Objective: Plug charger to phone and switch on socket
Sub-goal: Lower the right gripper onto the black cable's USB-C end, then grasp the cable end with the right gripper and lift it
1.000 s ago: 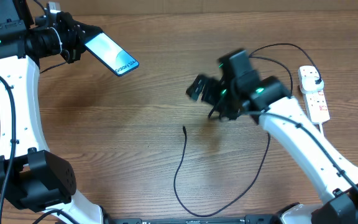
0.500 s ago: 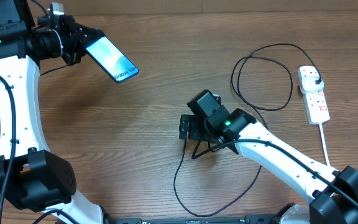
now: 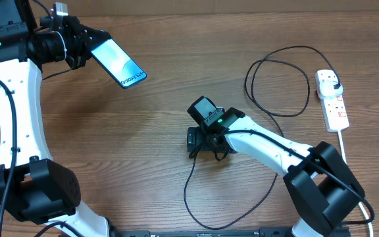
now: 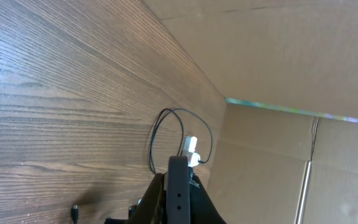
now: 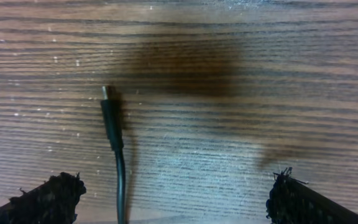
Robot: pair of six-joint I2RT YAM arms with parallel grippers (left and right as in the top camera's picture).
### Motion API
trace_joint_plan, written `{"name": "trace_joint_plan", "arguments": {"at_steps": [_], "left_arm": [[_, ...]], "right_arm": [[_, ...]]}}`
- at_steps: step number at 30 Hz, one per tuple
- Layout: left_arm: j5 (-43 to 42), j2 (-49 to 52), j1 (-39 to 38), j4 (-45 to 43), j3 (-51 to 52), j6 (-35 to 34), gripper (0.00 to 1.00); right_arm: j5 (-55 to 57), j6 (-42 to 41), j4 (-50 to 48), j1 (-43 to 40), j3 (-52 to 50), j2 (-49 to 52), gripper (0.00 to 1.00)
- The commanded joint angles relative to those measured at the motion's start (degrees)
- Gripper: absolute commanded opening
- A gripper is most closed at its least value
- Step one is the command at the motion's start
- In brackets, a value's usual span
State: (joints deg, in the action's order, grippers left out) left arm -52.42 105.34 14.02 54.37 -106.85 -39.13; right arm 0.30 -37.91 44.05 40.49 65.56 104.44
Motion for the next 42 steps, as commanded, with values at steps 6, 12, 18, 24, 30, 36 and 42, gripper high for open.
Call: {"name": "trace_joint_plan", "arguments": {"at_steps": [6,12,18,24,30,36,42], "left_arm": [[-2.45,-0.63,0.22,-0.63,-0.57,1.11,0.04],[-2.47,-0.63,0.22,-0.61,-0.57,1.49,0.04],[-2.45,-0.63,0.22,-0.63,-0.57,1.51,0.04],[-1.42,-0.63,0.22,-0.59,-0.57,1.73,0.04],[-1.42,-0.63,0.22,-0.57,-0.57,1.9,0.04],[-1.44,-0.63,0.22,-0.59,-0.57,1.9,0.04],[-1.84,-0.63,0.22,-0.63,-0.57,1.95,0.05]], "right_arm": [[-0.09,2.43,-3.61,0.07,2.43,0.37,0.95],[-2.12,2.47,-5.31,0.07,2.58,3.98,0.89],[-2.29,3.39,-5.46,1.11,3.37,6.38,0.83],[-1.86,3.67,-5.4,2.32,3.96,6.71,0.56],[-1.66,3.45,-4.52,2.29,3.96,6.71,0.28],[-1.73,2.78,-4.66,2.16,3.96,6.71,0.04],[-8.41,2.89,-4.31,-0.52,5.73,6.64,0.04]]}}
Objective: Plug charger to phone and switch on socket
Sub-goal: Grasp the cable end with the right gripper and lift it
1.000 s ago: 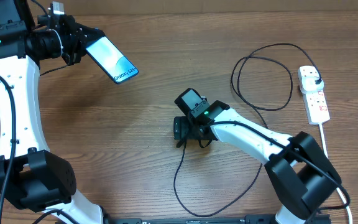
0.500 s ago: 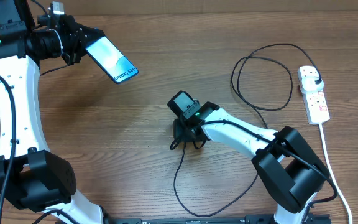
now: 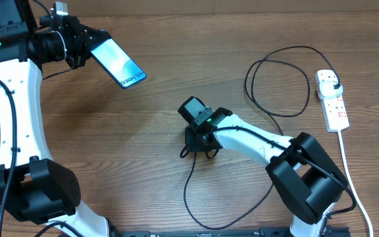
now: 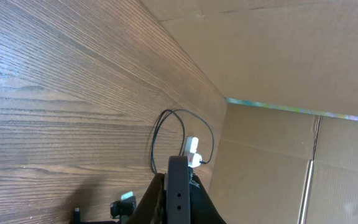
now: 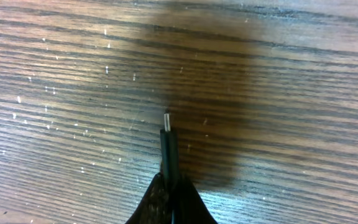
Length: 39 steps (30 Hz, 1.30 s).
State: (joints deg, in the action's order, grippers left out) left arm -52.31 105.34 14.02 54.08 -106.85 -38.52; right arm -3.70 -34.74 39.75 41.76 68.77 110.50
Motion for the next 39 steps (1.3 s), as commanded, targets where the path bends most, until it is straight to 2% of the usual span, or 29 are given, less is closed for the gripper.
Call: {"name": "trace_joint_plan", "arguments": {"at_steps": [1,5,8,11,15,17,20,25,35,39], "left_arm": [[-2.97,-0.63,0.22,-0.59,-0.57,1.88,0.04],[-8.63,-0.63,0.22,-4.07,-0.57,2.73,0.05],[-12.83,-0.63,0.22,-7.89,-0.57,1.49,0.04],[-16.68,-0.63,0.22,-12.76,-0.57,-2.03,0.04],[-20.48,-0.63,0.22,-19.69,-0.57,-8.07,0.04],[-22.53,-0.63,0.22,-23.85,-0.57,-11.58,0.04],[-24.72,-0.63,0.22,-29.83,-0.57,-15.13,0.04],[-27.34,-0.63,0.22,-36.33,-0.57,-19.08,0.04],[-22.56,-0.63,0.37,-37.66,-0.57,-23.52,0.04],[-19.39,-0.63,0.37,-37.64,-0.57,-23.96,0.04]], "right_arm": [[-7.21,0.44,-0.07,-2.49,3.48,0.46,0.04],[-20.13,2.43,-0.37,-5.42,8.22,-1.25,0.04],[-34.05,4.85,-3.41,-8.26,11.19,-3.1,0.04],[-50.23,4.07,-12.13,-10.95,12.26,-4.37,0.04],[-61.72,-2.67,-24.28,-12.72,12.26,-4.42,0.04],[-67.14,-7.74,-33.46,-12.92,12.26,-4.42,0.04],[-71.08,-14.84,-44.61,-12.9,12.24,-4.42,0.04],[-72.5,-23.61,-55.8,-12.9,12.26,-4.42,0.04],[-70.05,-37.57,-75.19,-12.92,12.26,-4.42,0.04],[-68.48,-40.52,-78.73,-12.92,12.26,-4.42,0.04]]}}
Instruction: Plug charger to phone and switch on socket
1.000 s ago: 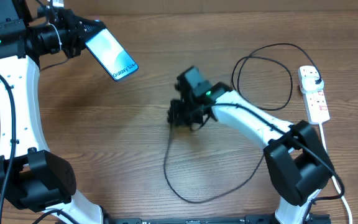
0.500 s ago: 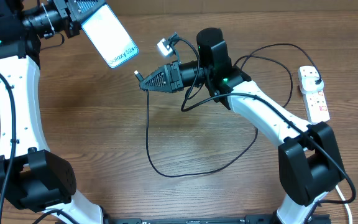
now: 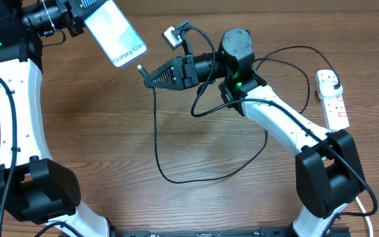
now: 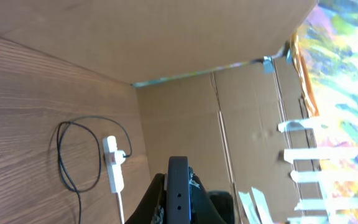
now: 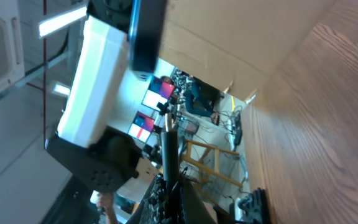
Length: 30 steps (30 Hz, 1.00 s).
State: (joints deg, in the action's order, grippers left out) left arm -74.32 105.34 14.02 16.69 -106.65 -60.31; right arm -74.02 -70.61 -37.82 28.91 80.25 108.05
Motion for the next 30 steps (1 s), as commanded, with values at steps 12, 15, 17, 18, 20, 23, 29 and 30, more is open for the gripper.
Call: {"name": "trace_joint_plan", "arguments": {"at_steps": [12,15,17,18,20,23,29,30], "left_arm": [[4.55,-0.63,0.37,-0.28,-0.76,-0.94,0.04],[3.63,-0.63,0.35,-0.26,-0.76,0.79,0.04],[2.78,-0.63,0.31,-0.26,-0.76,1.03,0.04],[2.62,-0.63,0.24,-0.26,-0.76,1.01,0.04],[2.27,-0.63,0.22,-0.26,-0.76,1.03,0.04],[2.1,-0.63,0.17,-0.26,-0.76,0.98,0.04],[0.63,-0.63,0.07,-0.26,-0.76,-0.2,0.04],[0.57,-0.63,-0.04,-0.26,-0.76,-0.17,0.04]], "right_arm": [[4.55,-6.32,-2.05,-0.07,0.79,-1.97,0.04],[4.55,-7.63,-4.04,-0.07,0.79,-1.97,0.04],[4.57,-7.63,-4.39,-0.07,0.79,-1.97,0.04],[4.55,-7.63,-4.31,-0.07,0.79,-1.97,0.04],[4.59,-7.63,-4.33,-0.07,0.79,-1.97,0.04],[4.92,-7.63,-4.33,-0.07,0.79,-1.97,0.04],[4.98,-7.61,-4.33,-0.04,0.79,-1.97,0.04],[5.03,-7.61,-4.33,-0.07,0.79,-1.97,0.04]]}}
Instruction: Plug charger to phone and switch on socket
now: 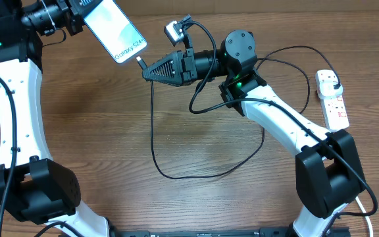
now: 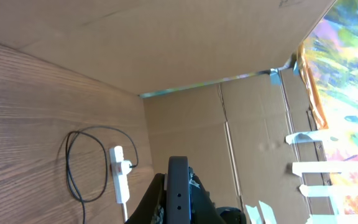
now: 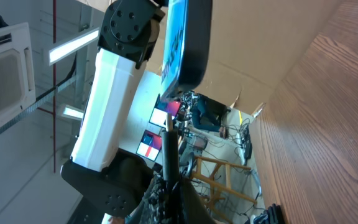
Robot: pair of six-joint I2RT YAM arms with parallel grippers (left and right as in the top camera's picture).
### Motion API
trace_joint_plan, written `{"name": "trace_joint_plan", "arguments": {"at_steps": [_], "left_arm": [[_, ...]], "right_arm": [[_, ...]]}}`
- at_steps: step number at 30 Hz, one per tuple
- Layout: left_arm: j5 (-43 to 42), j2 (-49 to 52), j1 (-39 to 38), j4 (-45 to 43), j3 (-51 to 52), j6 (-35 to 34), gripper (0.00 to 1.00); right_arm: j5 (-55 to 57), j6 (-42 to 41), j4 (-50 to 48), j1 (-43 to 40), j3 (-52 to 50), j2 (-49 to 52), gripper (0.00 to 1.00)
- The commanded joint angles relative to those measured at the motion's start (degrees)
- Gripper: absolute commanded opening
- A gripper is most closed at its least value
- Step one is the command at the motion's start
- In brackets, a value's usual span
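Note:
My left gripper (image 1: 79, 13) is shut on the phone (image 1: 114, 30), held up at the far left with its lit screen facing the overhead camera. In the left wrist view only the phone's dark edge (image 2: 178, 186) shows between the fingers. My right gripper (image 1: 147, 70) is shut on the black charger plug (image 3: 169, 146). The plug's tip points at the phone's lower end (image 3: 187, 56) and stands just short of it. The black cable (image 1: 152, 125) hangs down from the plug in a loop. The white socket strip (image 1: 331, 99) lies at the right edge with the charger's adapter plugged in.
The cable loops over the wooden table (image 1: 77, 151) in the middle and coils near the strip (image 2: 118, 177). Cardboard walls (image 2: 185, 50) close off the far side. Both arms reach across the far half of the table.
The plug's tip has come closer to the phone's lower end and now lines up under it in the right wrist view. The phone has shifted slightly right. Both grippers stay shut.
At first my right gripper was open over the plug lying on the table, while the left held the phone up. Then the right was shut on the plug. Later plug and phone were raised near each other, and now the tip sits at the phone's end.

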State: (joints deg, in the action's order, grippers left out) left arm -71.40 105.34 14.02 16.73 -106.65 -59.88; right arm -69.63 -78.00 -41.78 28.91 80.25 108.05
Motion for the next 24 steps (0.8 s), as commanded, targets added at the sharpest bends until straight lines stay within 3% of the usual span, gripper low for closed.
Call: {"name": "trace_joint_plan", "arguments": {"at_steps": [1,24], "left_arm": [[-2.36,-0.63,-0.15,-0.31,-0.76,-0.57,0.04],[-3.19,-0.63,-1.79,-0.31,-0.76,0.13,0.04]], "right_arm": [[0.76,-0.22,-0.37,-0.07,0.79,-1.97,0.04],[2.58,-1.53,0.07,-0.04,0.79,-1.97,0.04]]}}
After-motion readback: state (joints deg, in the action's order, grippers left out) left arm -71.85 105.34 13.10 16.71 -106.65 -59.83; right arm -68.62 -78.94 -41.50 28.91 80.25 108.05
